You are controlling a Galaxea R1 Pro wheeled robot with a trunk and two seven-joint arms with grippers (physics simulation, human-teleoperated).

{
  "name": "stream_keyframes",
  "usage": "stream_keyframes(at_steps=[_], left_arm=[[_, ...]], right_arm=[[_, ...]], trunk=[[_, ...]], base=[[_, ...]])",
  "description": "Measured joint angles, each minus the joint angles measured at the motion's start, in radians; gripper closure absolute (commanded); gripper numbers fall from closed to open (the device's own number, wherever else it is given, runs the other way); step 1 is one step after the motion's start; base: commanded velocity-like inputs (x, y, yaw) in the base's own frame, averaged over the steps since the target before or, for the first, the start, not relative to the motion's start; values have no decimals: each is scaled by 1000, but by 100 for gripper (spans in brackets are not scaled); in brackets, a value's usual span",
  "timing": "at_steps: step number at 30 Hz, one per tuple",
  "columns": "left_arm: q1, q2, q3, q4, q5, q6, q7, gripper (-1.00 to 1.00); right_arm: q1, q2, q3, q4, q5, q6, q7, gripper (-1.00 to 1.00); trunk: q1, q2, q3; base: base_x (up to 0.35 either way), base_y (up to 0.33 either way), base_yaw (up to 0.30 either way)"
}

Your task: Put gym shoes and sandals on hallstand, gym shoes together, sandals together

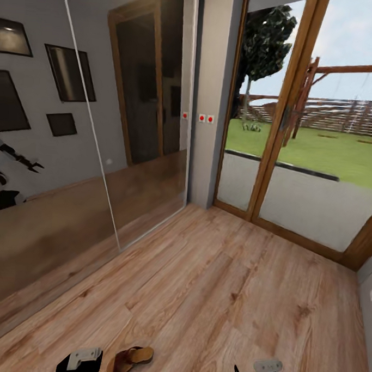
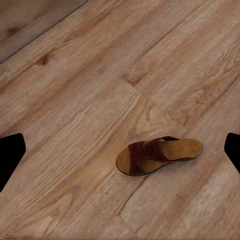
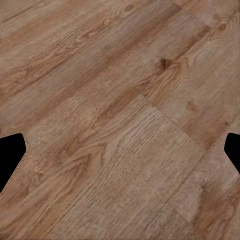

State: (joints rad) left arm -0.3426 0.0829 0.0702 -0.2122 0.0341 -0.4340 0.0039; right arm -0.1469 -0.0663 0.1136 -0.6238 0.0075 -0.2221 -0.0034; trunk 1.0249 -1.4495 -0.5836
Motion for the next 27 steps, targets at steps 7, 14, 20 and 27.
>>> stream_keyframes(at_steps=[7, 14, 20, 27], left_arm=[[1, 0, 0, 1, 1, 0, 0, -100], [1, 1, 0, 1, 1, -1, 0, -100], [3, 0, 1, 11, 9, -30, 2, -100], [3, 0, 1, 14, 52, -59, 1, -100]], right_arm=[[0, 1, -1, 3, -2, -1, -1, -100], [0, 1, -2, 5, -3, -1, -1, -100], [0, 1, -3, 6, -4, -1, -1, -100], [0, 1, -4, 22, -5, -1, -1, -100]], trunk=[[0, 0, 0], [0, 0, 0], [0, 0, 0], [0, 0, 0]], base=[[16, 0, 279], [3, 0, 279], [0, 0, 279], [0, 0, 279]])
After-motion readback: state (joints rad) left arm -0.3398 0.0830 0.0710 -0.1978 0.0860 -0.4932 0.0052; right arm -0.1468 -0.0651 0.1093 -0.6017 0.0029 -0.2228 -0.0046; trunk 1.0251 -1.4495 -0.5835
